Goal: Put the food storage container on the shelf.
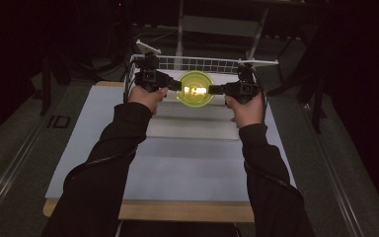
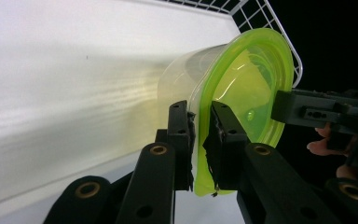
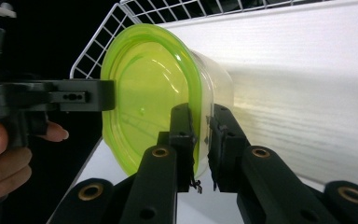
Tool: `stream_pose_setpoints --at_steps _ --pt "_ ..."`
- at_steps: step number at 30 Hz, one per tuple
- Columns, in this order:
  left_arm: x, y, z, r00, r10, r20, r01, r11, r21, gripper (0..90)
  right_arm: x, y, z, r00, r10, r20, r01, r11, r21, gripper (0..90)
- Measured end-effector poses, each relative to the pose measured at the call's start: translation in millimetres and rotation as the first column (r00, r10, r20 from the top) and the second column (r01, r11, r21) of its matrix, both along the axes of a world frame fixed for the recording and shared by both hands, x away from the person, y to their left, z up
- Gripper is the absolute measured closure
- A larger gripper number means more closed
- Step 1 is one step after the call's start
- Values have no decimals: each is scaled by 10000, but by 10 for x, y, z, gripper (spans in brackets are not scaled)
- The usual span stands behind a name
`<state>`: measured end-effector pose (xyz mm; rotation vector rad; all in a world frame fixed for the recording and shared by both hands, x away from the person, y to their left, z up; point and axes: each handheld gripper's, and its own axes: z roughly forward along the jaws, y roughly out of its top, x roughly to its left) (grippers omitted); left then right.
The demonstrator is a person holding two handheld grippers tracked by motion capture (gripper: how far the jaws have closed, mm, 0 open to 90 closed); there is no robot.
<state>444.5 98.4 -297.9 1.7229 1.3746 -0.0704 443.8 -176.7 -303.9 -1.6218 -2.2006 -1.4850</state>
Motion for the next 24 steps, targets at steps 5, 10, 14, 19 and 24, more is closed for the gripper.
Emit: stream_pose_setpoints --at_steps 5,10,14,19,24 --pt "36 -19 -3 10000 29 72 -29 10000 10 770 90 -23 9 9994 47 -341 -42 9999 155 801" --pt "62 -79 -27 9999 71 154 -73 9999 70 672 169 12 27 9988 -237 -428 237 9997 -5 790" --pt "95 -75 -56 9997 137 204 -134 9998 -153 660 221 22 32 9976 -521 -453 520 9986 -52 788" --pt "150 -68 -79 9990 241 381 -237 9996 -119 641 297 58 40 9937 -950 -600 948 9955 -75 786" --pt "227 -29 -118 9970 428 649 -424 9991 -77 601 348 105 27 9907 -1197 -652 1191 9928 -128 677"
